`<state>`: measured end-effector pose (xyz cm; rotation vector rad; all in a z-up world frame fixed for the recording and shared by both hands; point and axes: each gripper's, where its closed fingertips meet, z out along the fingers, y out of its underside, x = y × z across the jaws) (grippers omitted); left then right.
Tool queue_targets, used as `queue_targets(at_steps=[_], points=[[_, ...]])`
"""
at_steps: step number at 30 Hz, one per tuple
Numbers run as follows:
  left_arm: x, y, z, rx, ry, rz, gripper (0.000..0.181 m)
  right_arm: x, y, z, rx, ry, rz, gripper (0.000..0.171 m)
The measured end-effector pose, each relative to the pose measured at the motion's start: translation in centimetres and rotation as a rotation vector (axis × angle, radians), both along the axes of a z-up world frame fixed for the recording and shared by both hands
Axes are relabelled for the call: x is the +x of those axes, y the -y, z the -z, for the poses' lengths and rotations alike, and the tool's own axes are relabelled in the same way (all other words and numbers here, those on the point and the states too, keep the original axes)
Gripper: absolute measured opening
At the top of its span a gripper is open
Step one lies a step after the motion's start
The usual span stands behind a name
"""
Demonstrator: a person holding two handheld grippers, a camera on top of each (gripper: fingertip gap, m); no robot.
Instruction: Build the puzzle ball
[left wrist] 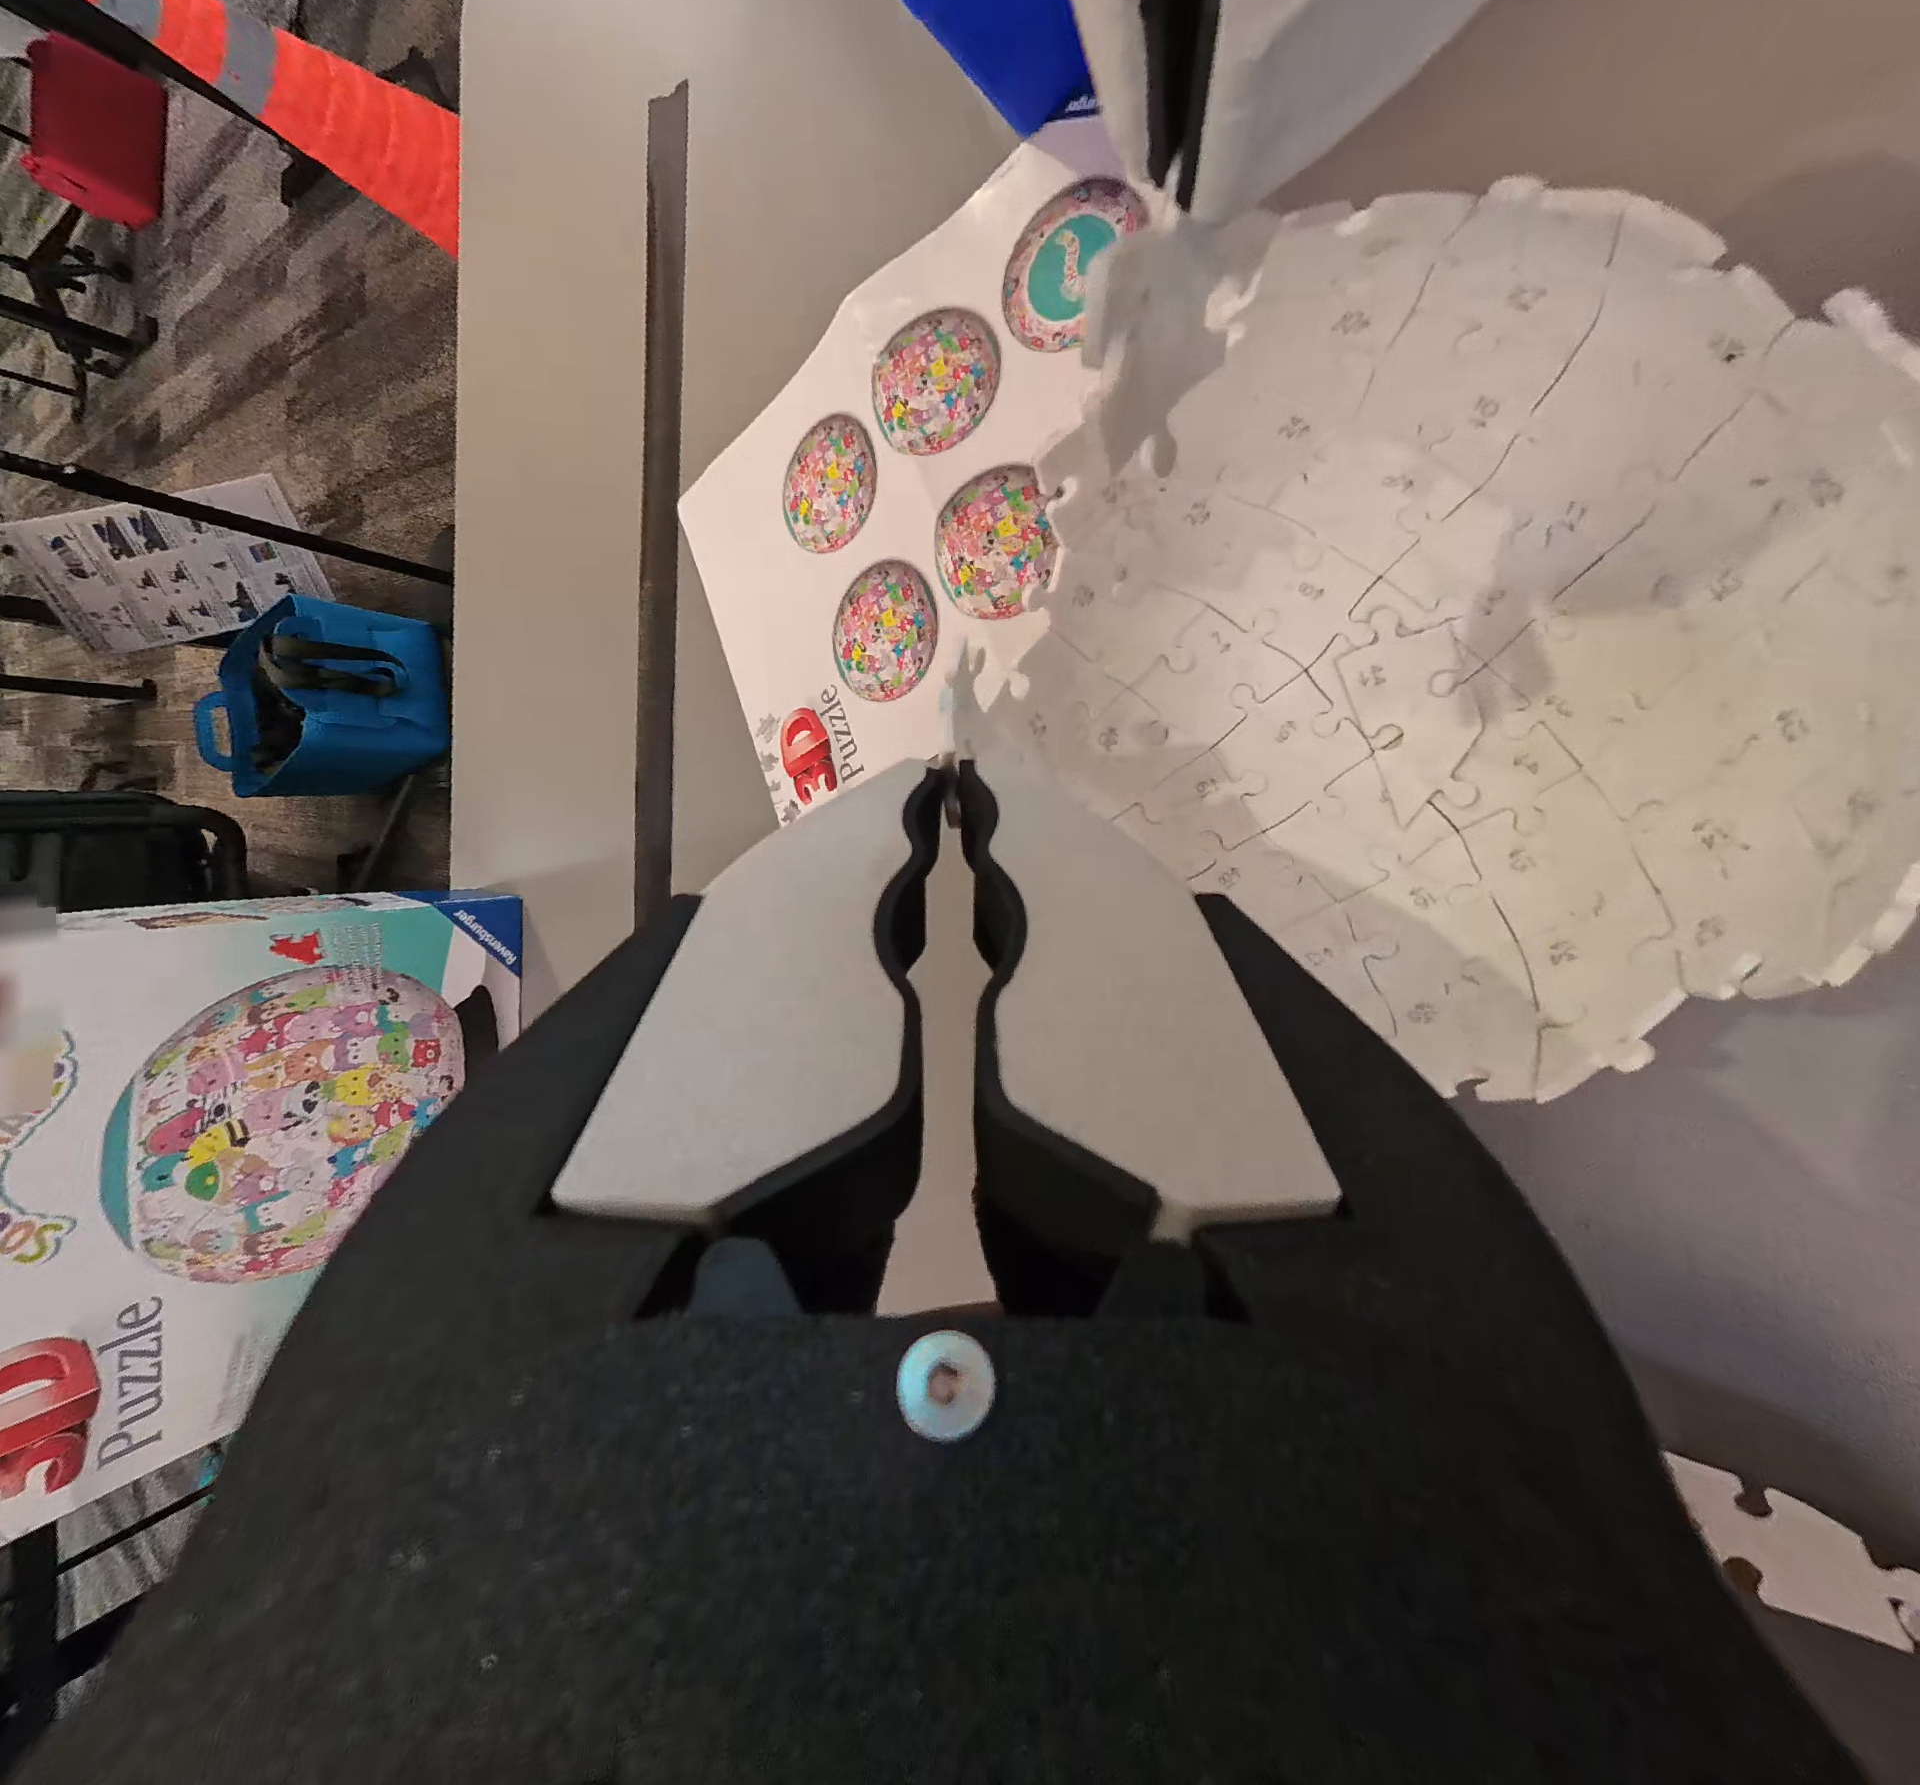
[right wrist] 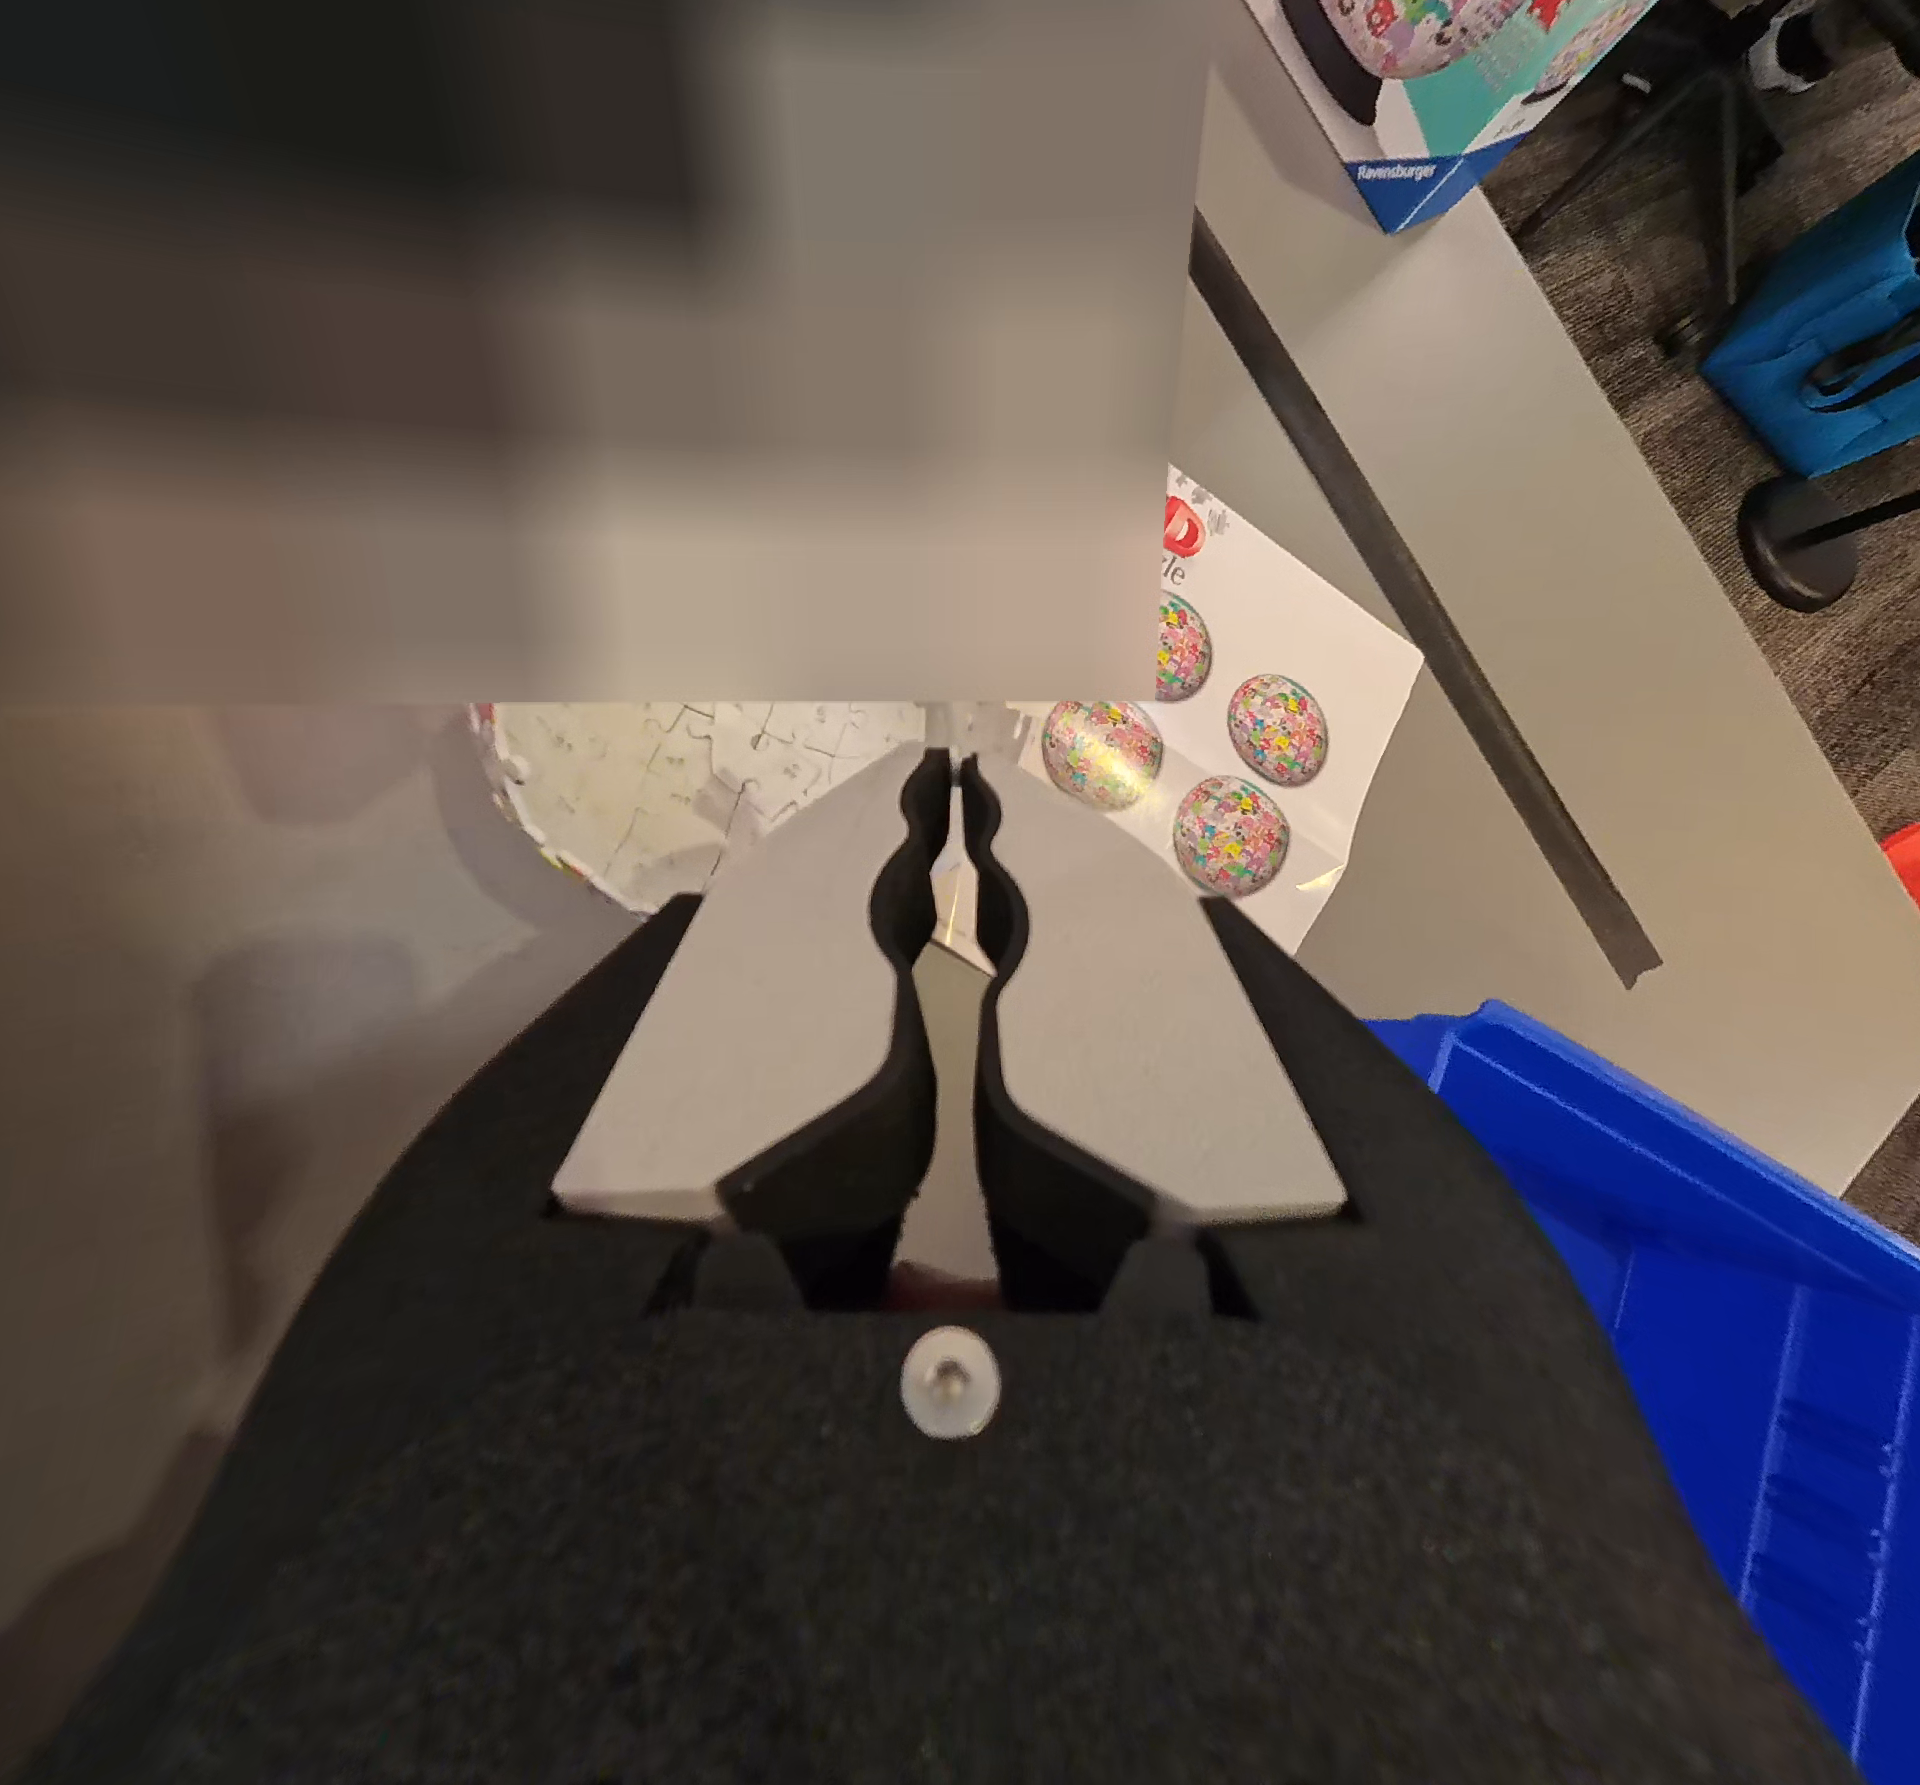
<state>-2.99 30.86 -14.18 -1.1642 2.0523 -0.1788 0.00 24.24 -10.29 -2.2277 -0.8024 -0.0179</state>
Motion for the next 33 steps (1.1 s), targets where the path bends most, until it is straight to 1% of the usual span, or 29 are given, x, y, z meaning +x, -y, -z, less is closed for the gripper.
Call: queue_targets(at_steps=[2,4,5,8,17,21,24,28,33], points=[[0.0,0.0,-0.1,-0.011,0.011,-0.009,0.005,0.0,-0.1,-0.3,0.01,-0.011,0.002,0.002],[0.0,0.0,-0.4,-0.032,0.024,-0.016,0.015,0.2,0.0,-0.6,0.02,-0.02,0.009,0.002],[0.0,0.1,-0.5,-0.043,0.028,-0.018,0.016,0.2,0.0,-0.7,0.023,-0.025,0.013,0.002],[0.0,0.1,-0.3,-0.064,0.008,-0.023,0.018,0.4,0.2,-0.9,0.036,-0.037,0.023,0.002],[0.6,-0.4,0.8,-0.14,-0.131,-0.062,0.024,0.9,1.1,-1.0,0.058,-0.057,0.031,0.002],[1.2,-0.5,0.5,-0.117,-0.163,-0.076,0.026,1.0,1.2,-1.3,0.07,-0.061,0.028,0.002],[1.4,-0.9,0.4,-0.059,-0.21,-0.085,0.026,1.1,1.4,-1.5,0.078,-0.064,0.026,0.002],[1.6,-0.5,0.8,-0.004,-0.27,-0.066,0.024,1.2,1.7,-1.4,0.08,-0.066,0.025,0.002],[1.6,0.0,1.0,0.027,-0.289,-0.055,0.017,1.5,2.0,-1.2,0.083,-0.07,0.029,0.002]])
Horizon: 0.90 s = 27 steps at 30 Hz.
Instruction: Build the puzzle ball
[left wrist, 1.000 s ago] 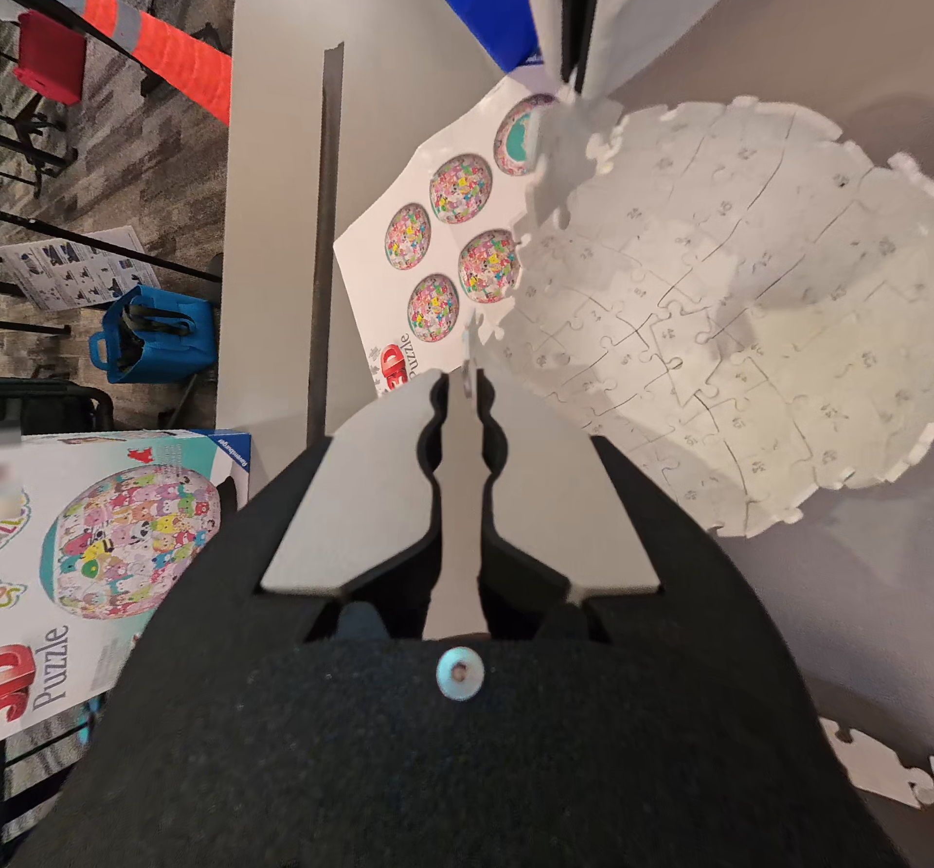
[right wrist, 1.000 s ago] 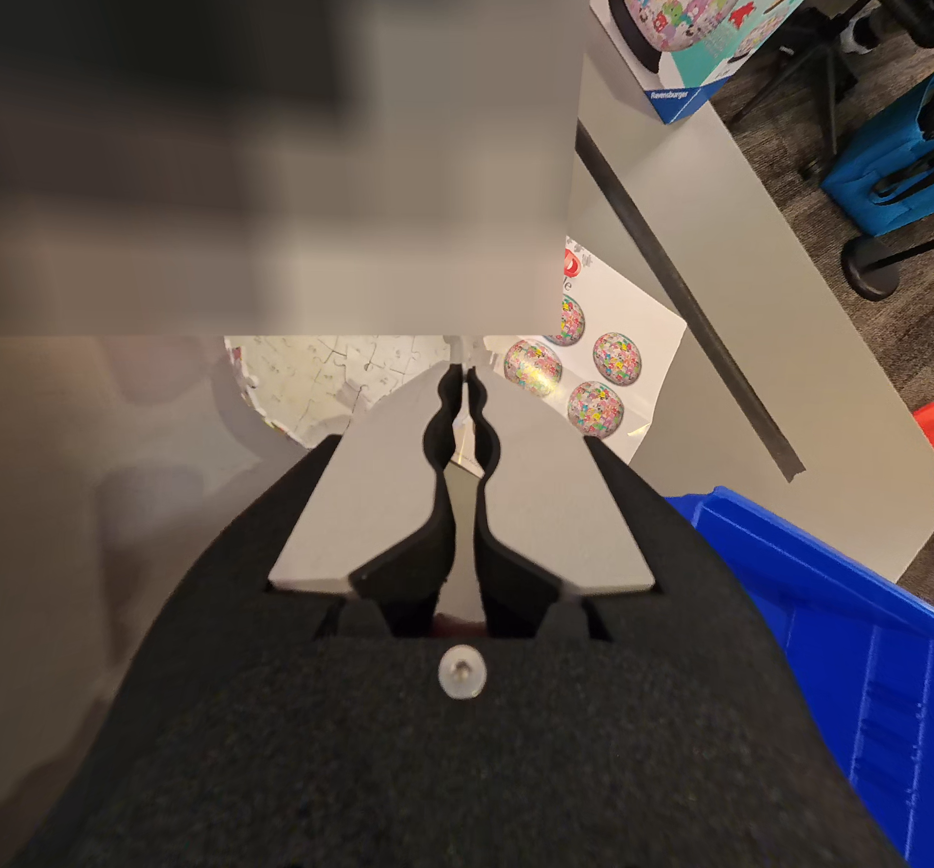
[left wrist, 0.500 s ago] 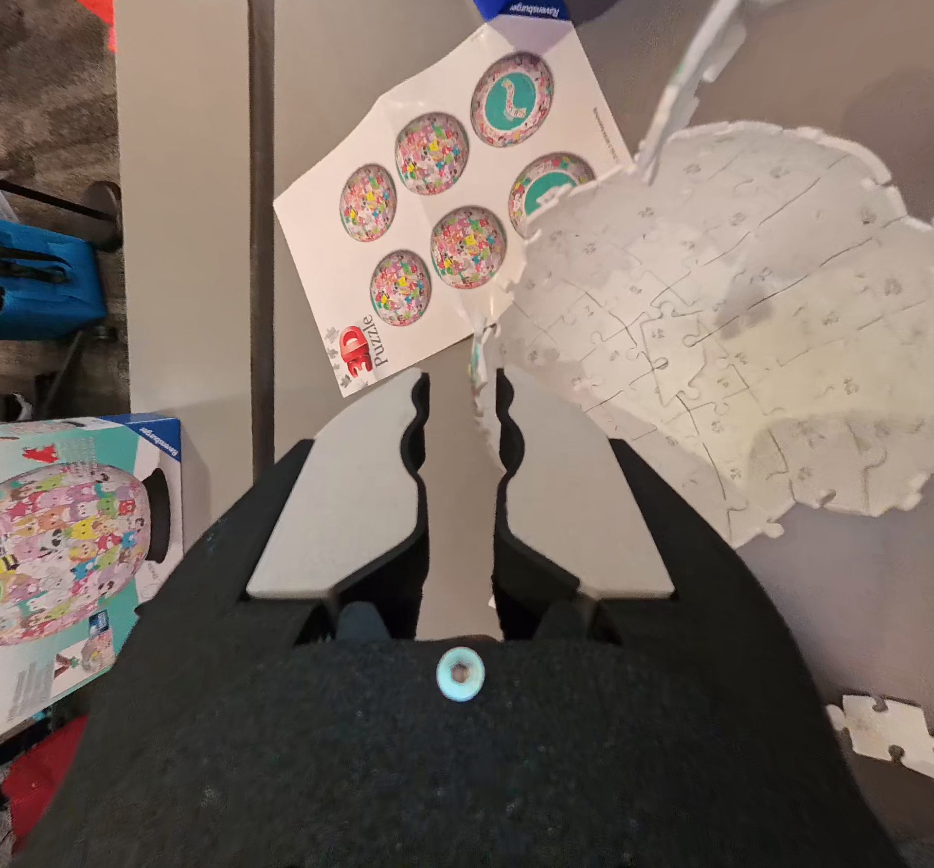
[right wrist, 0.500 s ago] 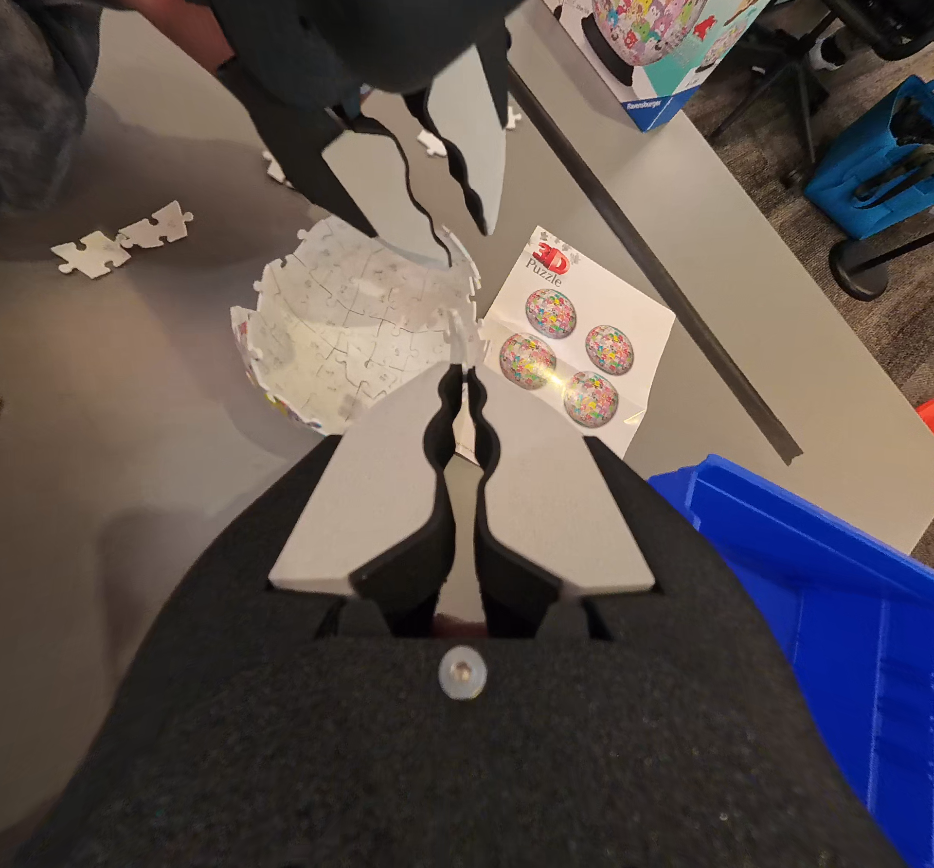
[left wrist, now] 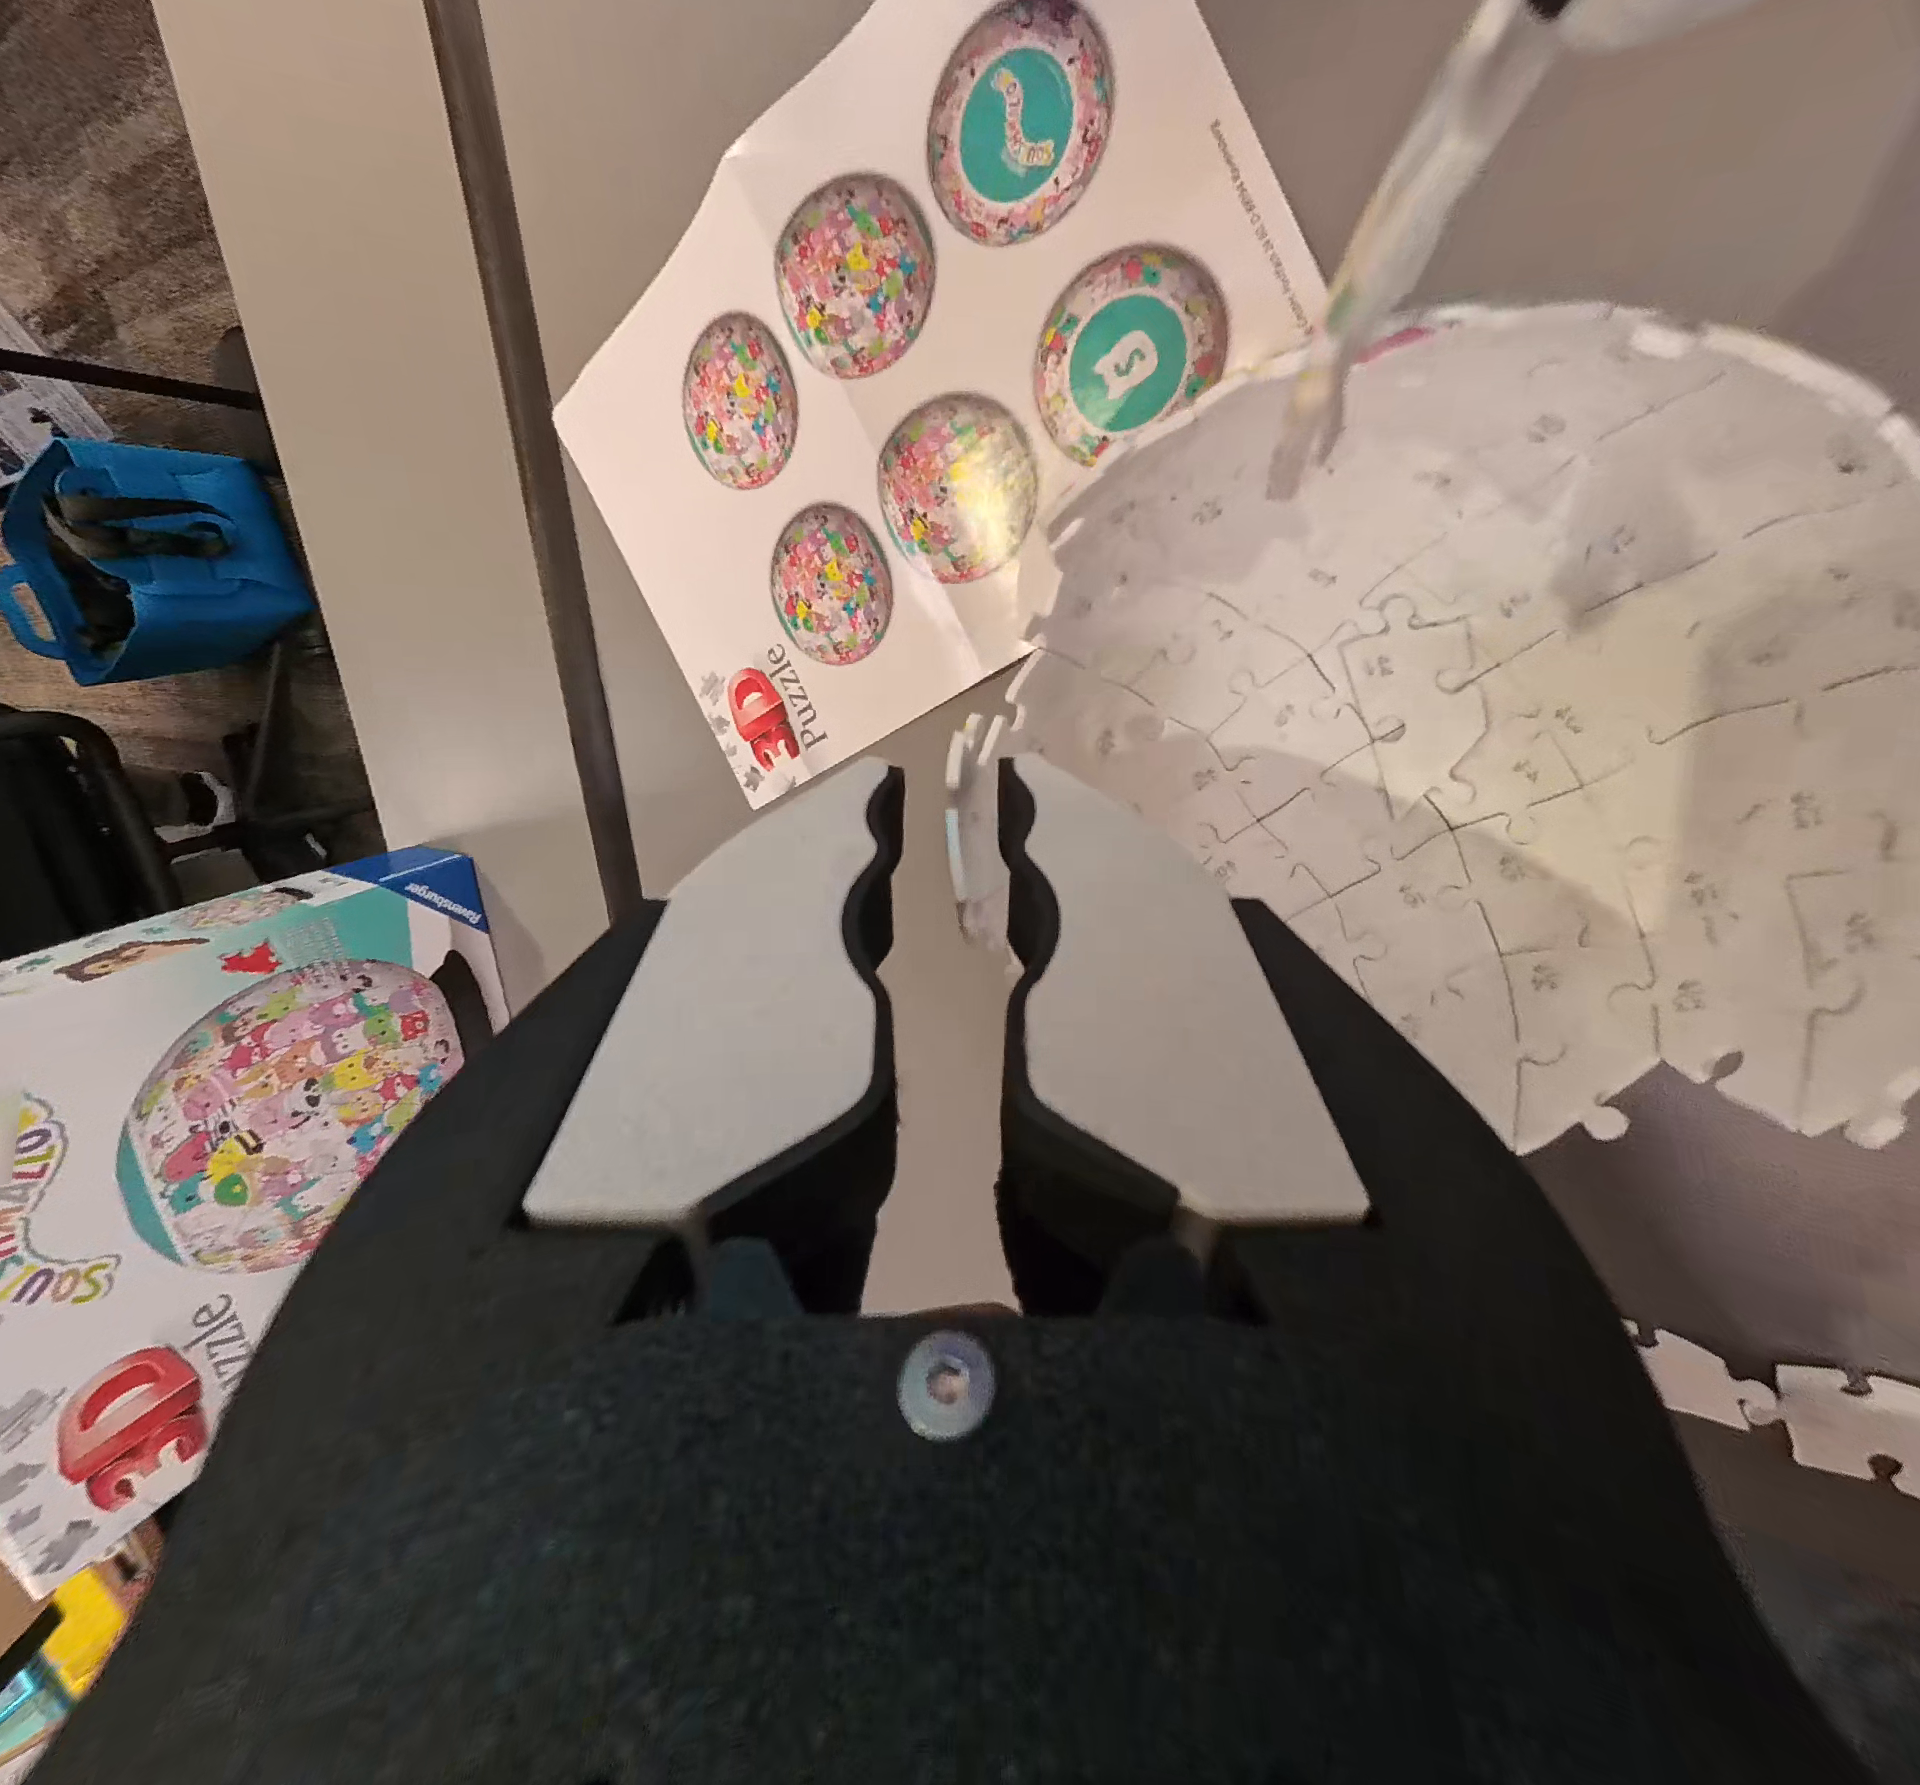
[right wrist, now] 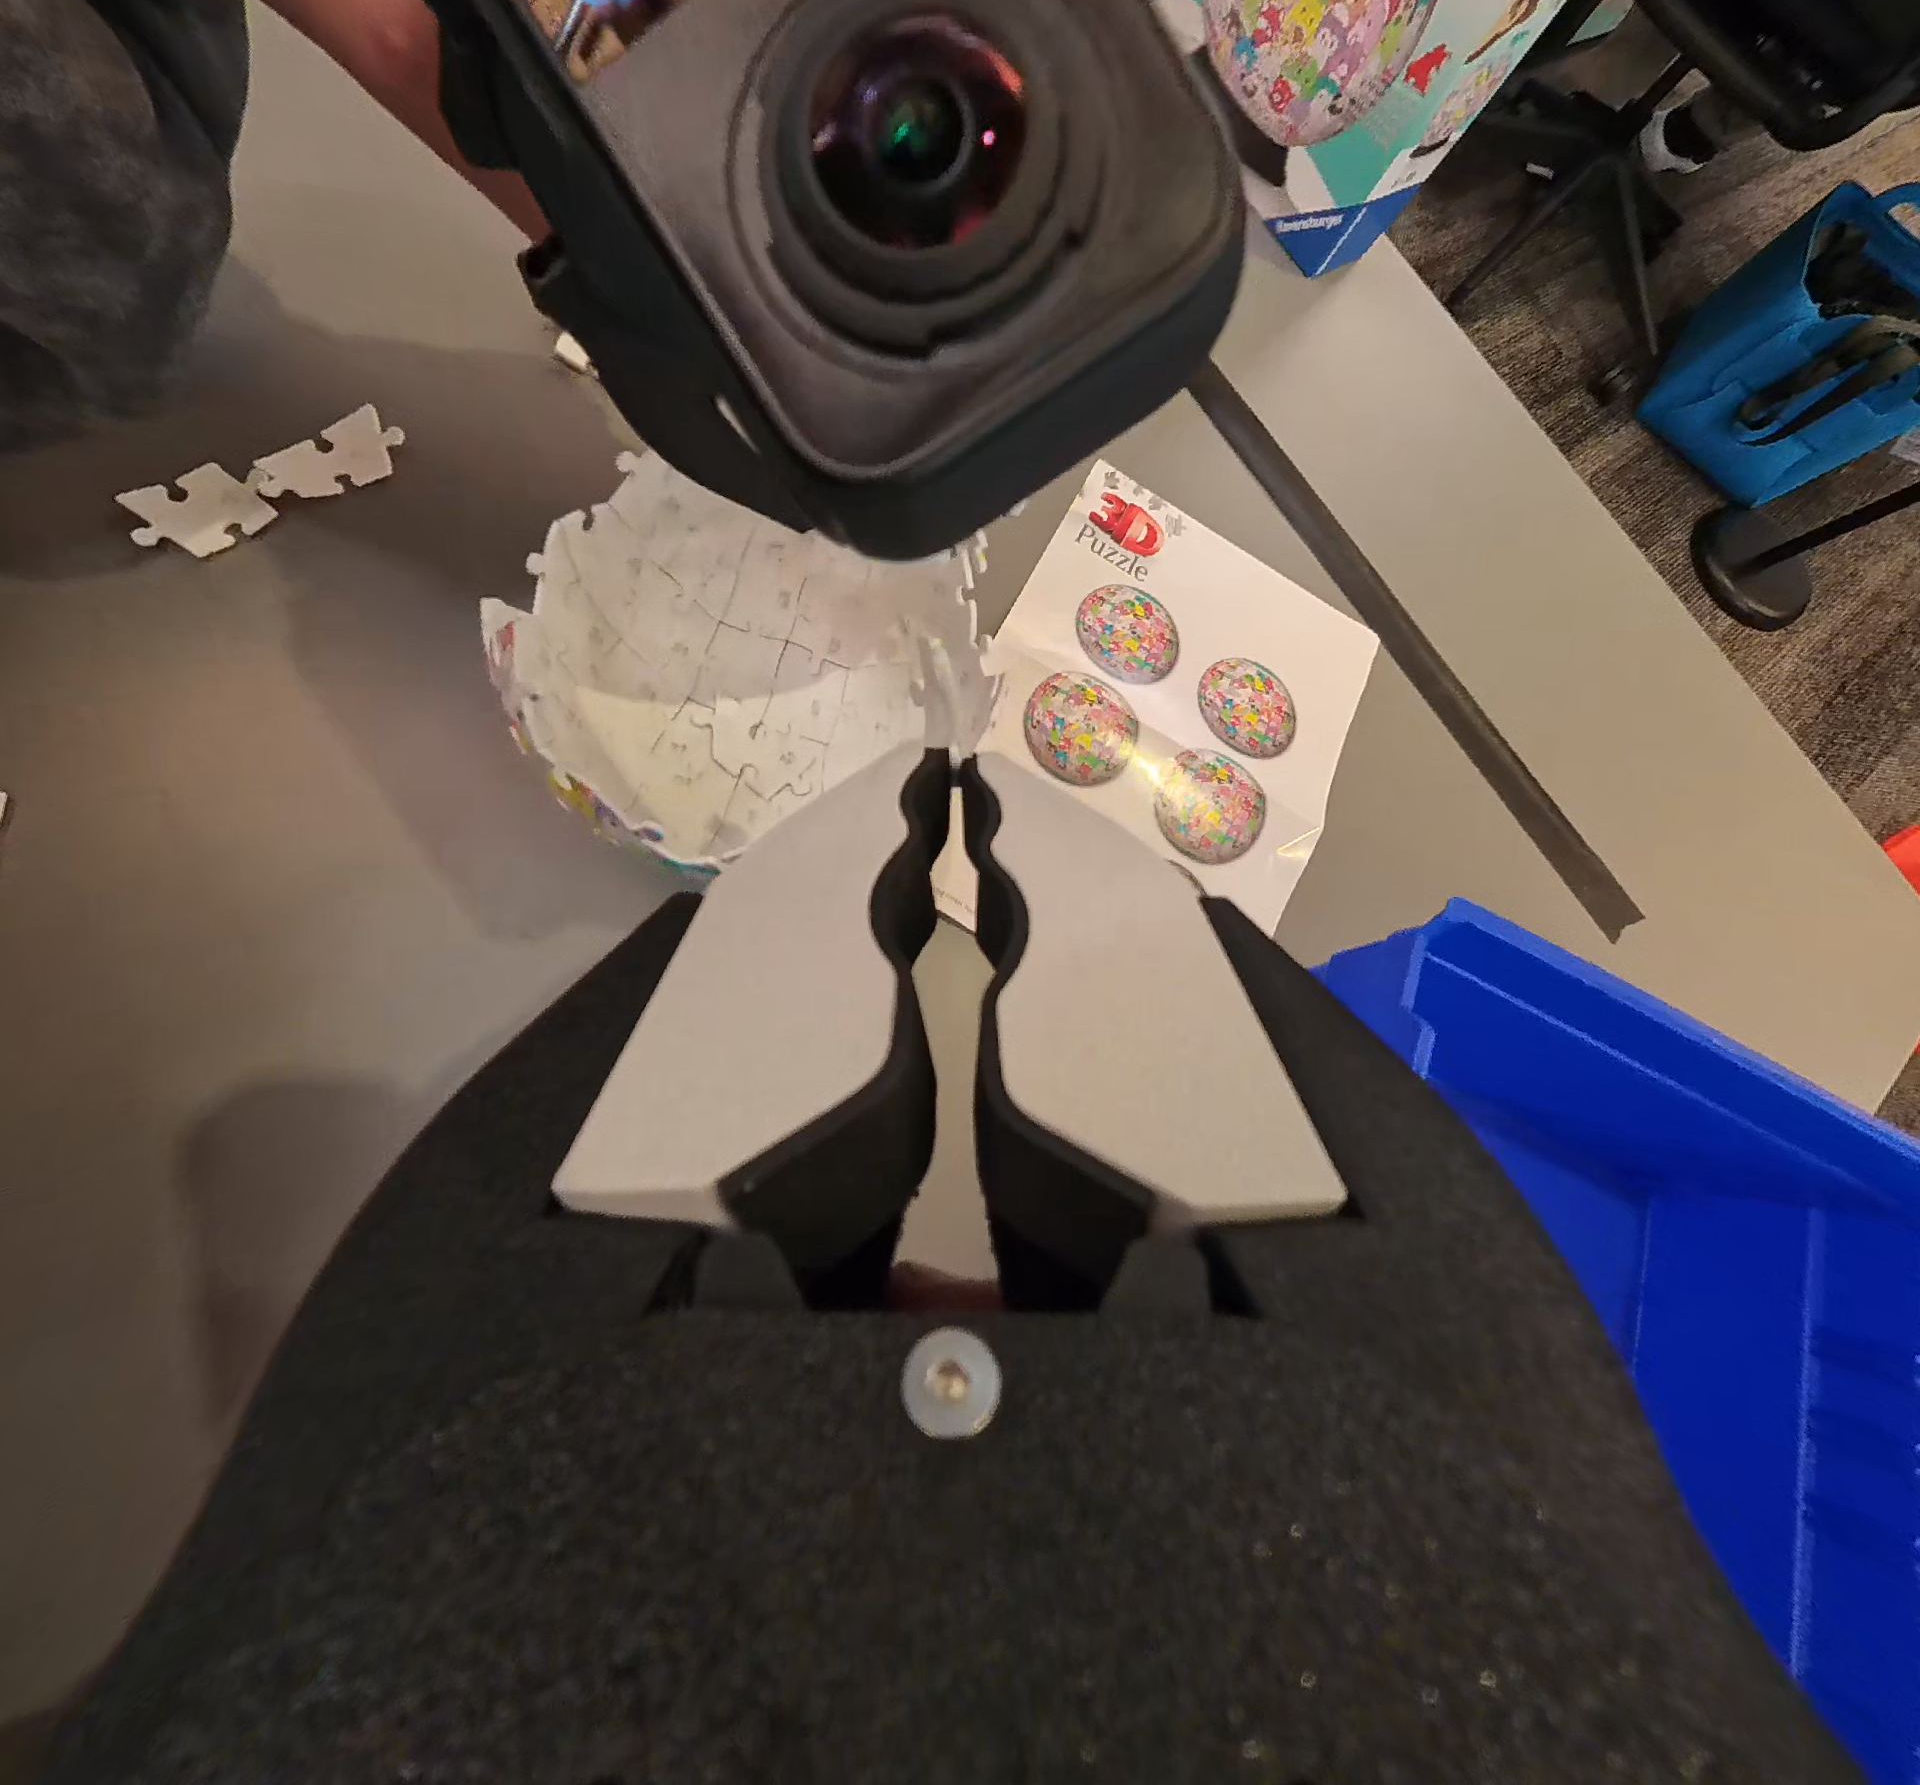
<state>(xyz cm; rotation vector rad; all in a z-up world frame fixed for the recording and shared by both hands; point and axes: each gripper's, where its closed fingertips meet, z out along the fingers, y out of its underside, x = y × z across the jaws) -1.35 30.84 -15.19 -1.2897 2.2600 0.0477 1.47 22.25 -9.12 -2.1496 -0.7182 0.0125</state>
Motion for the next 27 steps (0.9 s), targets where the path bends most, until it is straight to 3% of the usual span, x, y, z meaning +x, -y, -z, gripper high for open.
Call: queue_targets(at_steps=[4,11,17,20,27], points=[[-0.4,0.2,-1.3,-0.043,0.06,-0.014,0.025,-0.1,-0.1,-0.2,0.012,-0.021,-0.006,0.002],[-1.5,0.0,-6.1,-0.317,0.346,-0.061,0.026,0.0,-3.8,-0.3,0.014,-0.123,-0.066,0.002],[-2.4,-1.2,-4.4,-0.394,0.377,-0.117,0.029,-0.2,-6.2,2.5,-0.114,-0.091,-0.157,0.002],[-2.1,-0.9,-3.6,-0.432,0.395,-0.108,0.029,-0.7,-6.5,2.6,-0.181,-0.139,-0.183,0.002],[-1.3,-0.2,-3.5,-0.493,0.426,-0.059,0.029,-0.6,-6.0,3.1,-0.272,-0.053,-0.251,0.002]])
